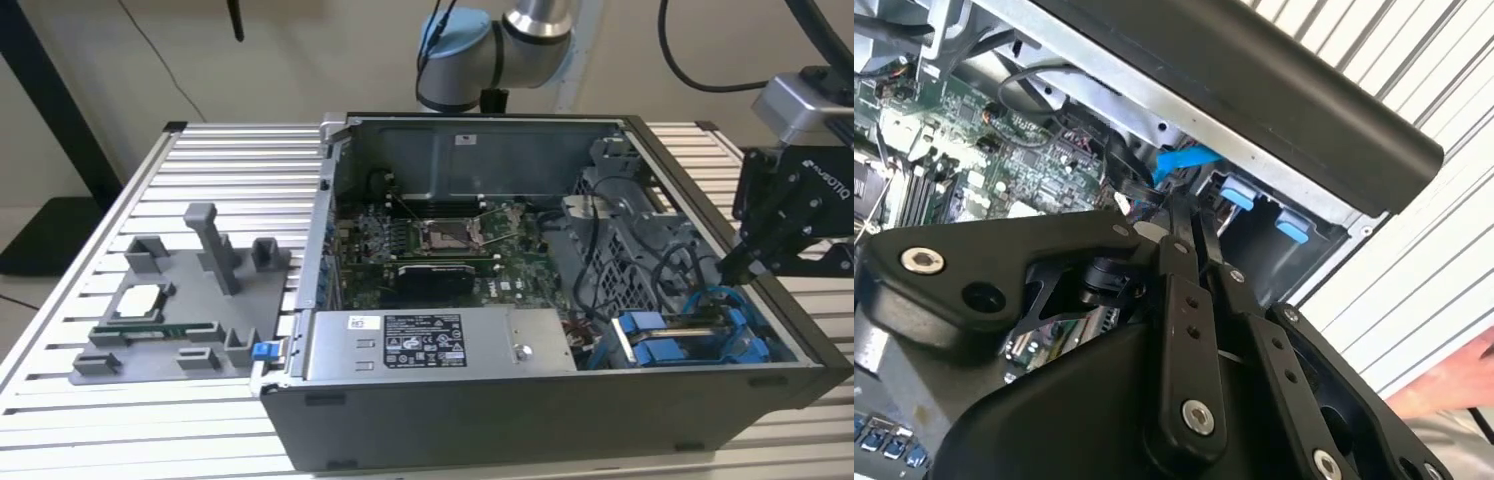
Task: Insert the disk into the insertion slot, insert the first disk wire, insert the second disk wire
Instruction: 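Insert the second disk wire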
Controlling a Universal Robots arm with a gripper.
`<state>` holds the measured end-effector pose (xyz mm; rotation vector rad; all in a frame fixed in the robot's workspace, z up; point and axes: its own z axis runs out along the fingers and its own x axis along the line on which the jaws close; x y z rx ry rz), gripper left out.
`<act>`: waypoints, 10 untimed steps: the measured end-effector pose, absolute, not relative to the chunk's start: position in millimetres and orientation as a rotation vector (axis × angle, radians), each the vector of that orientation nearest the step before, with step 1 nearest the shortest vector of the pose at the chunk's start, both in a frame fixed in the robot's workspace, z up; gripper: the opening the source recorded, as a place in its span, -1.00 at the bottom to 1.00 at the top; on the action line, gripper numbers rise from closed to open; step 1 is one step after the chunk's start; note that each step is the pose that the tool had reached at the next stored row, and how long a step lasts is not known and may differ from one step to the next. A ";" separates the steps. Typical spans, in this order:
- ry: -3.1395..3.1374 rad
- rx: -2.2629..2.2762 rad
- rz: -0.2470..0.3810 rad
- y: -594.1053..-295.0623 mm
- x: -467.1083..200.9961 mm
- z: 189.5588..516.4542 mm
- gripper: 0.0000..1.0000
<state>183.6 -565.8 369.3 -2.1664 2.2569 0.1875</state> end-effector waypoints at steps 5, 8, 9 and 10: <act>2.253 -2.163 0.183 -566.5 172.3 381.1 -1.00; 2.251 -2.161 0.181 -566.6 165.4 389.5 -1.00; 2.249 -2.161 0.178 -566.6 161.2 389.9 -1.00; 2.248 -2.159 0.174 -566.6 157.0 390.2 -1.00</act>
